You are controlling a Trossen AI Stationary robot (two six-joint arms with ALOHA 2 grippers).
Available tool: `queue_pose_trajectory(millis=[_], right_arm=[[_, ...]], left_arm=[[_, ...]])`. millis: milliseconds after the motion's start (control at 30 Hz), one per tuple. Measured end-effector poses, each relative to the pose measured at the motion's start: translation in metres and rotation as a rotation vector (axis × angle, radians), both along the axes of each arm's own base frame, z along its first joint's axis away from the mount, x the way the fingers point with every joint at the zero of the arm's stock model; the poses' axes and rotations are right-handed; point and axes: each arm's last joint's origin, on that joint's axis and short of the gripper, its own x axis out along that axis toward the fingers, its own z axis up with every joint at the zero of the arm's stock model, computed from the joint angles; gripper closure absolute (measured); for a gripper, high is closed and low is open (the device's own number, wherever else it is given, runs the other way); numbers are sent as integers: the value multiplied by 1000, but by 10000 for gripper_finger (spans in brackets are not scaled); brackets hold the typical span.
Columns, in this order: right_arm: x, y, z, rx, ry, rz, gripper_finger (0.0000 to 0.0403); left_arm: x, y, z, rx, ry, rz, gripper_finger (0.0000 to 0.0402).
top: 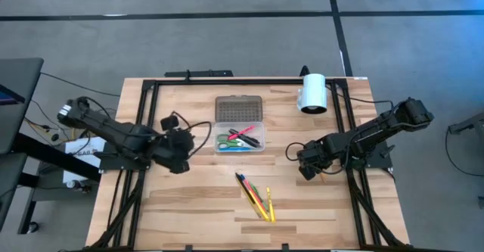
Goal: Pick & place school supplies into a supply box
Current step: Put the orange pencil into the supply box
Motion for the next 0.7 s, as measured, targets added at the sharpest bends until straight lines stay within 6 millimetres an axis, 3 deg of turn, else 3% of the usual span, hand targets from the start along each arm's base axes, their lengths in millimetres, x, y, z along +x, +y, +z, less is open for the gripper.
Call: queue_pose_trajectory(millis=[367, 533, 700], right_arm=[[3, 0, 0, -9, -36, 43, 382], [9, 2, 3, 3, -88, 43, 388], [21, 5, 6, 11, -191, 41, 388]], left_arm=[[-56, 6, -76, -332, -392, 81, 245], [-61, 7, -102, -427, -476, 127, 245], [-58, 7, -107, -425, -539, 138, 245]])
